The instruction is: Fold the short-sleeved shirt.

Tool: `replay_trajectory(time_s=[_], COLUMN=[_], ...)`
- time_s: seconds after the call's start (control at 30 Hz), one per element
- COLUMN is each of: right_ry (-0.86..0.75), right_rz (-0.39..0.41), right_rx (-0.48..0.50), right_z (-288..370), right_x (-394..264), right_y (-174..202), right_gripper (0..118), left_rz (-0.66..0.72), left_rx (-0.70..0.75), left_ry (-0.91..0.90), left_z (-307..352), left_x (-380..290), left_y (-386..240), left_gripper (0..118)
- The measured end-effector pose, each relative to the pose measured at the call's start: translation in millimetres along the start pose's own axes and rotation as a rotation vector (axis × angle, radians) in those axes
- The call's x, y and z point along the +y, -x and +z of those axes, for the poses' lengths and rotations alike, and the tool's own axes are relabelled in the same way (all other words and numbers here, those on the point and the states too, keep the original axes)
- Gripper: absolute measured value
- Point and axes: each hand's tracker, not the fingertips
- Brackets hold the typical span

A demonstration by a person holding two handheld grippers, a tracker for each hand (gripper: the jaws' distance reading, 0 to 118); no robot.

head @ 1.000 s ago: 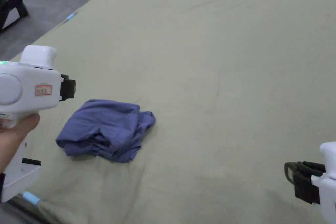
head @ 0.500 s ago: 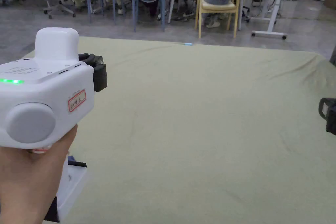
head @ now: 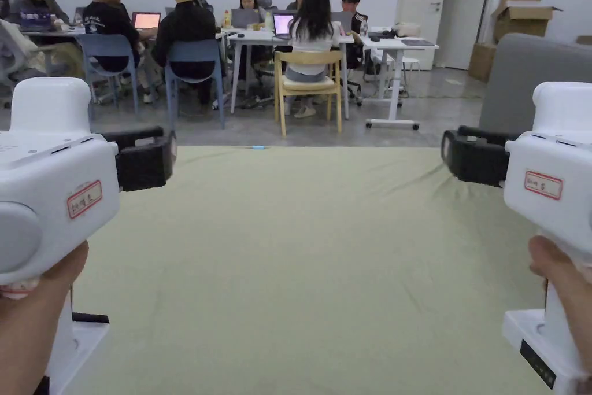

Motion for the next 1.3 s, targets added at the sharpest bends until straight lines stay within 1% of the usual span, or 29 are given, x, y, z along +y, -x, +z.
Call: replay_trajectory(time_s=[0.03,0.07,0.1,0.13,0.17,0.23,0.27,0.33,0.5,0.73,1.0,1.17,1.3], right_ry=[0.056,0.002,-0.001,-0.007,-0.008,-0.009,-0.006,-0.006,-0.006,-0.016,-0.008,-0.012,-0.025], right_rz=[-0.004,0.012,0.012,0.015,0.02,0.031,0.042,0.054,0.049,0.062,0.059,0.071,0.056], right_rx=[-0.007,-0.008,0.0,0.004,0.013,0.015,0.012,0.01,0.045,0.039,0.027,0.01,0.008], right_z=[1,8,10,-3,-4,-5,-10,-11,-11,-6,-9,-9,-9], right_x=[2,-1,-1,-9,-10,-13,-10,-11,-9,-9,-10,-10,-11], right_y=[3,0,1,4,4,6,16,20,29,37,36,36,35], right_gripper=[118,118,118,118,118,118,118,118,118,118,118,118,118], left_rz=[0.012,0.008,-0.001,-0.005,-0.019,-0.047,-0.047,-0.046,-0.031,0.006,0.013,0.037,0.031], left_rx=[0.019,0.013,0.024,0.037,0.063,0.097,0.096,0.091,0.067,0.091,0.1,0.1,0.11], left_ry=[0.04,-0.014,0.001,0.002,0.002,-0.001,0.001,0.003,0.004,-0.018,-0.01,-0.003,-0.001], left_z=[-3,13,16,20,6,4,3,2,0,5,5,3,0], left_x=[0,3,3,5,0,0,1,-2,-1,2,-2,-7,-9], left_y=[2,7,10,13,8,9,11,18,23,30,32,33,33], left_gripper=[118,118,118,118,118,118,118,118,118,118,118,118,118])
